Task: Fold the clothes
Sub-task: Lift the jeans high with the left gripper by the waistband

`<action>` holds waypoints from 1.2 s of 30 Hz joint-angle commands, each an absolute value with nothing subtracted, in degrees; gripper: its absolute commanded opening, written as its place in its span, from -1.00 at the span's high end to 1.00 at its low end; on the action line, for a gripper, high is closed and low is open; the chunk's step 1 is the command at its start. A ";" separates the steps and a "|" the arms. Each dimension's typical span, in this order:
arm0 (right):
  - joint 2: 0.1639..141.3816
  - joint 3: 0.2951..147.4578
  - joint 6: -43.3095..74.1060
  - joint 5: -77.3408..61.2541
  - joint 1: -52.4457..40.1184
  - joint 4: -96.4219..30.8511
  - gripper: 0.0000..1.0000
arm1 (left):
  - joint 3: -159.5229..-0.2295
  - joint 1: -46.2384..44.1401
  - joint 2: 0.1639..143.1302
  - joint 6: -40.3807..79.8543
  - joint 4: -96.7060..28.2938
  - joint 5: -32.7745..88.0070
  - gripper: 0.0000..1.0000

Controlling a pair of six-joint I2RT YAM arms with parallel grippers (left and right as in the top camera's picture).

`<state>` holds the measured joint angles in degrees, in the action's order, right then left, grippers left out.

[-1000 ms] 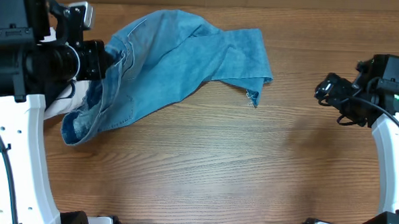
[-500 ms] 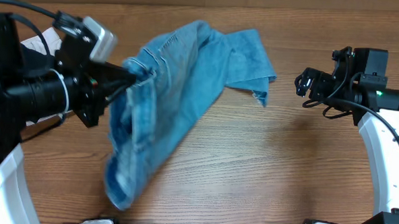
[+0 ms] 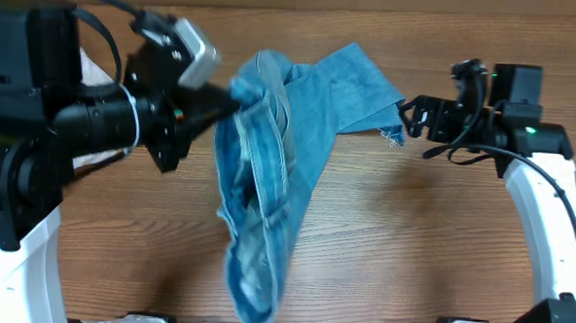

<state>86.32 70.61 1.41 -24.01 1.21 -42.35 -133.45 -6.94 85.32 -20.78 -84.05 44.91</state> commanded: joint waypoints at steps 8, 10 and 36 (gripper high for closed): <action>89.76 72.03 -0.03 -25.76 -8.75 -31.31 -0.95 | -144.94 -7.11 84.40 2.04 -49.10 69.58 0.92; 89.76 72.03 -0.01 -25.82 -9.30 -28.71 -0.94 | -145.03 -7.11 84.40 6.35 -42.48 75.42 0.92; 89.76 72.03 2.20 -16.58 -11.84 -26.76 -1.00 | -144.86 2.04 89.30 26.98 -27.00 84.86 0.92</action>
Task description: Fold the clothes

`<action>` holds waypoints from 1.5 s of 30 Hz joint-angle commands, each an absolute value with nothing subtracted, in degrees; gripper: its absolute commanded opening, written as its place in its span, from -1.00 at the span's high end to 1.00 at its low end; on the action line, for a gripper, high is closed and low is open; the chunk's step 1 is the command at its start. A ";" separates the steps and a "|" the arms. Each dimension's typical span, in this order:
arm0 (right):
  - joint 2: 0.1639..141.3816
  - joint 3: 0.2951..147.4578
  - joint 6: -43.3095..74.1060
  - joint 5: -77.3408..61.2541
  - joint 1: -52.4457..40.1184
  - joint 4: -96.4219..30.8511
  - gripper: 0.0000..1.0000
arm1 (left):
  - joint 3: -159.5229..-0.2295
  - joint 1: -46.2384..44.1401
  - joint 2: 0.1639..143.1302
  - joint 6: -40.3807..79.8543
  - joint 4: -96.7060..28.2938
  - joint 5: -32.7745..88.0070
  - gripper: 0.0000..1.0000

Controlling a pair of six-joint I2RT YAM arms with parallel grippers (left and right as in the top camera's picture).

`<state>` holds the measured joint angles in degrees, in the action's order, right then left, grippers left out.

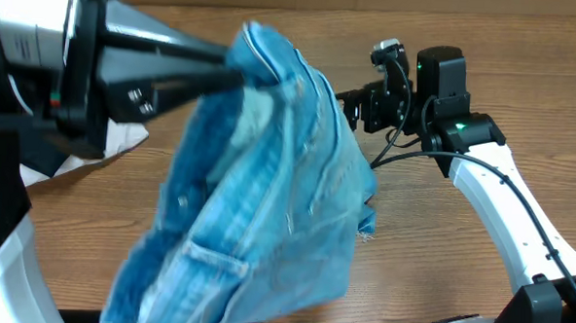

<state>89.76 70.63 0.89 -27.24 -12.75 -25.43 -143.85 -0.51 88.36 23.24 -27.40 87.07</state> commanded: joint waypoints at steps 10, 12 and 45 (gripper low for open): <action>88.62 72.14 20.08 6.98 -7.31 -36.25 -1.00 | -144.86 4.49 99.94 43.27 -17.96 48.42 0.92; 87.33 72.16 21.30 9.65 -4.75 -38.17 -1.00 | -144.86 4.47 103.53 49.71 -11.90 47.64 0.92; 78.98 73.67 14.72 -15.11 28.27 -45.74 -0.99 | -146.71 -16.84 118.93 41.71 -5.21 81.80 0.92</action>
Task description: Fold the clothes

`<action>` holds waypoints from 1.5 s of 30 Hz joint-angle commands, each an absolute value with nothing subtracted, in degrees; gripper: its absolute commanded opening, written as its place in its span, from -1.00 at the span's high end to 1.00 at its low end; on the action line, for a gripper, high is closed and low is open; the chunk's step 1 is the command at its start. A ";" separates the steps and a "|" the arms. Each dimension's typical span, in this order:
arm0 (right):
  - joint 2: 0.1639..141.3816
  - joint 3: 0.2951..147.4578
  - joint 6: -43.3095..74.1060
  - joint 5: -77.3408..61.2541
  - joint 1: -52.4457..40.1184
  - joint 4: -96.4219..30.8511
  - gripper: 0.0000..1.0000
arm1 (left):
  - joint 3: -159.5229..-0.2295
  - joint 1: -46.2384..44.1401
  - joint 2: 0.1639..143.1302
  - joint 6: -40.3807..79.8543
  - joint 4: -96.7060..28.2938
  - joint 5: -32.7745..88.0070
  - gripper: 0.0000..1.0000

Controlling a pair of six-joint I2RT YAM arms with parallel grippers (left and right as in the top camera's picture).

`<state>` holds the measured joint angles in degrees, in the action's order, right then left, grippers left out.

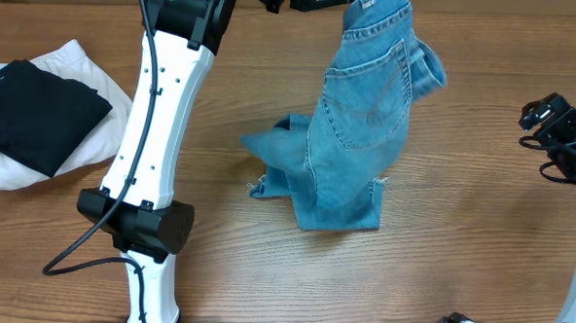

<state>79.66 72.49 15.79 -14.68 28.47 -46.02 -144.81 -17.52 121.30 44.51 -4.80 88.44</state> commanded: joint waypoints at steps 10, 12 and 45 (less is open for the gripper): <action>78.98 73.67 14.68 -15.14 28.23 -46.30 -0.99 | -146.74 -21.41 119.26 -1.61 -60.01 20.84 0.92; 78.98 73.67 14.39 -15.70 28.05 -46.13 -0.99 | -146.74 -23.03 119.07 -4.32 -65.78 10.87 0.92; 102.30 73.47 0.56 -33.01 -4.16 -39.09 -1.00 | -146.76 -19.33 100.68 -9.08 -74.74 -1.04 0.92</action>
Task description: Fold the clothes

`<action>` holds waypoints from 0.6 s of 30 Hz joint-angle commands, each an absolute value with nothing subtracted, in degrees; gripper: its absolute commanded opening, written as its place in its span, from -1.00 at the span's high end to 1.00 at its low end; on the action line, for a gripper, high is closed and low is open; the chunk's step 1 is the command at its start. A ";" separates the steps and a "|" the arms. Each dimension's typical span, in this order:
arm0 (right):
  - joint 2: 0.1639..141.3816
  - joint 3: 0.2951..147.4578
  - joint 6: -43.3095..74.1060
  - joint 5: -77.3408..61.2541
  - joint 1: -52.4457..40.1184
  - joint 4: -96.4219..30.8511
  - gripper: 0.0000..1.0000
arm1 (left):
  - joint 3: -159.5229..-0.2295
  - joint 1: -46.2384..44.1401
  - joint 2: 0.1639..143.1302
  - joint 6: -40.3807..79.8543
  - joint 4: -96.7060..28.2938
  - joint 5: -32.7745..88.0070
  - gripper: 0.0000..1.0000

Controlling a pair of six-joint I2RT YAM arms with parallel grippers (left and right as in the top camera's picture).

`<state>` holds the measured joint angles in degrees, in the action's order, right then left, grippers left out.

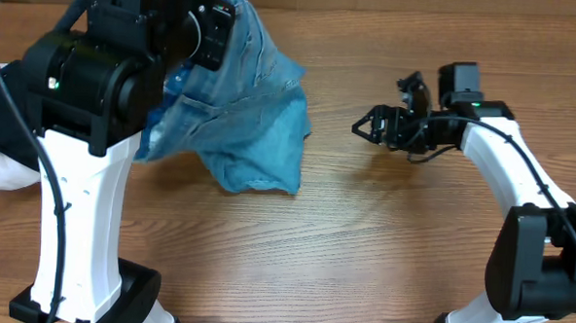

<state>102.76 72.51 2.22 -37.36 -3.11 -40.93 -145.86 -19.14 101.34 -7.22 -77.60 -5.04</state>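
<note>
Blue denim jeans [251,121] hang bunched from the end of my left arm [117,66] at the upper left. Their lower edge touches the wood near the middle of the table. My left gripper's fingers are hidden by the arm's black body and the cloth, and the denim hangs from them. My right gripper [366,124] hovers open and empty to the right of the jeans, pointing left at them with a gap of bare wood between.
A pile of white cloth with a black garment on it lies at the left edge, partly behind my left arm. A cardboard wall [470,4] runs along the back of the wooden table [362,243].
The jeans were held high at the back right of centre with legs dangling to the table; now they hang bunched at the upper left. My right gripper has come in from the far right edge.
At first my left gripper held the waistband and my right one held a leg hem. Then the jeans were raised close to the camera. Later my right gripper had let go and stood at the right edge. Now the left holds them at the left.
</note>
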 commanded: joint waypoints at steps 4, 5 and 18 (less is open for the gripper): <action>102.28 73.52 1.58 -27.44 -4.75 -36.38 -1.00 | -146.76 -20.34 100.88 -10.22 -70.37 -0.34 0.92; 102.28 73.54 2.81 -25.02 -4.60 -36.42 -1.00 | -146.76 -20.73 101.01 -10.63 -69.67 -0.21 0.92; 94.43 79.72 12.23 -16.97 15.79 -46.92 -1.00 | -146.76 -29.63 113.25 -4.05 -41.87 17.08 0.92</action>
